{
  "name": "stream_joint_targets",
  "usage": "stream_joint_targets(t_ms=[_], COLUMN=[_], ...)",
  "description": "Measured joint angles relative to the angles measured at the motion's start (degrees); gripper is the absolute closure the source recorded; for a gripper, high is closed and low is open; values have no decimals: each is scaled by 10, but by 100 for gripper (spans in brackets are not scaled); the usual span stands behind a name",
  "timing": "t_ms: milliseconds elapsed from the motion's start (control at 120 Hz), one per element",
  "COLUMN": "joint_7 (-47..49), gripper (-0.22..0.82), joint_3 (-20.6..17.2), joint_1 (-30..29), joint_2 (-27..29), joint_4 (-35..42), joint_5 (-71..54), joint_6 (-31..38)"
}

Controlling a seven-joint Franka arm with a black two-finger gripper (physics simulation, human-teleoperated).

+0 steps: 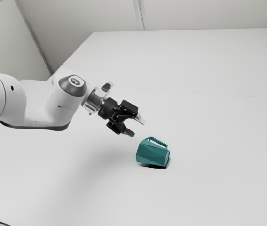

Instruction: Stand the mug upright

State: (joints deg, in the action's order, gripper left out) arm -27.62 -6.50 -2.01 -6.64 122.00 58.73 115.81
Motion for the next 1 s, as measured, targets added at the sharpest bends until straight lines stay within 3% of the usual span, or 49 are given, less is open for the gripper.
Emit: stream_joint_targets(t_ms=[808, 1000], joint_7=[-175, -204], gripper=[0, 14], joint_3=[-12, -15], joint_1=[-8, -14], joint_2=[-75, -87], joint_4=[9, 9], joint_5=[81, 99], joint_6=[2, -15])
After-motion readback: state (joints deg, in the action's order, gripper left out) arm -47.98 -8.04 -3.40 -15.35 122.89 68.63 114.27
